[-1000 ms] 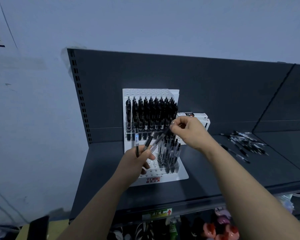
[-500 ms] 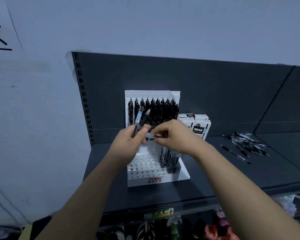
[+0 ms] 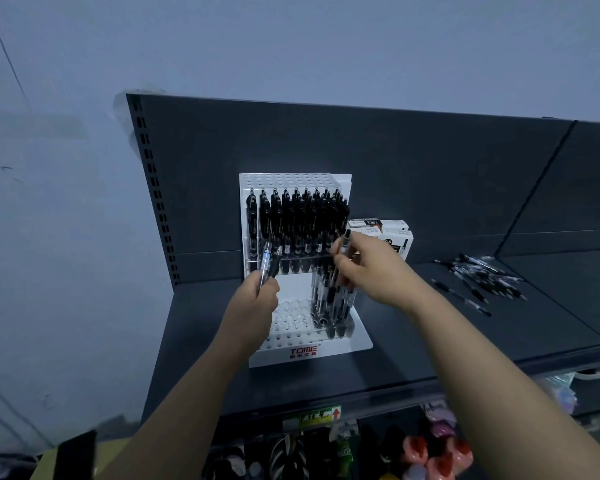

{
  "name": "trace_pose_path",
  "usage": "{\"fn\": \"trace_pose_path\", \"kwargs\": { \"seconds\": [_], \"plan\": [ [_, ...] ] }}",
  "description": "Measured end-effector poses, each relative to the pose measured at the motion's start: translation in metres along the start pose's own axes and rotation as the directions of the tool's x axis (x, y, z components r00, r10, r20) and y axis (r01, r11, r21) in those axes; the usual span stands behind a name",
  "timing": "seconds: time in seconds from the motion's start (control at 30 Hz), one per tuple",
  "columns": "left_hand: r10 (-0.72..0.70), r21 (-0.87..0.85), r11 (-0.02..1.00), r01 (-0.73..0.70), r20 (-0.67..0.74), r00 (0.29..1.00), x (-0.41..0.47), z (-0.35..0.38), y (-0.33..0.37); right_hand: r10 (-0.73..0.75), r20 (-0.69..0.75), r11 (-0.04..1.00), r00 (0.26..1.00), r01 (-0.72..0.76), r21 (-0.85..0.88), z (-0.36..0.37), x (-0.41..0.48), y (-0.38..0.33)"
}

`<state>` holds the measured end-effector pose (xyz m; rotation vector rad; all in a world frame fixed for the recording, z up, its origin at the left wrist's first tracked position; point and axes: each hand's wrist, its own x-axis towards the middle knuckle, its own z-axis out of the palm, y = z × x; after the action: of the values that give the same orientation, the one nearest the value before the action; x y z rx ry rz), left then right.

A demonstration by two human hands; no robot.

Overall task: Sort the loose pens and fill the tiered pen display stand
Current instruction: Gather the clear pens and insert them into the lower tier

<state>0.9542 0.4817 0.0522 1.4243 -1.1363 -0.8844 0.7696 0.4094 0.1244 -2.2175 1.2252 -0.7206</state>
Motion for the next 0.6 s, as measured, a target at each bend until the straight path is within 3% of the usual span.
{"fn": "trace_pose_path", "kwargs": {
  "seconds": [0.3, 0.47, 0.6],
  "plan": [
    [-0.051, 0.011, 0.999, 0.051, -0.022, 0.998, 0.002, 0.001, -0.006, -0.021, 0.062, 0.991, 0.998, 0.029, -0.132, 0.020, -0.003, 0.012],
    [-0.029, 0.056, 0.998, 0.031, -0.045, 0.999, 0.002, -0.002, -0.008, -0.053, -0.057, 0.995, 0.997, 0.048, -0.083, 0.013, 0.000, 0.011],
    [0.018, 0.095, 0.995, -0.014, -0.036, 0.999, 0.000, -0.003, -0.007, -0.059, -0.020, 0.987, 0.998, 0.056, -0.148, 0.017, 0.003, 0.013]
  ]
}}
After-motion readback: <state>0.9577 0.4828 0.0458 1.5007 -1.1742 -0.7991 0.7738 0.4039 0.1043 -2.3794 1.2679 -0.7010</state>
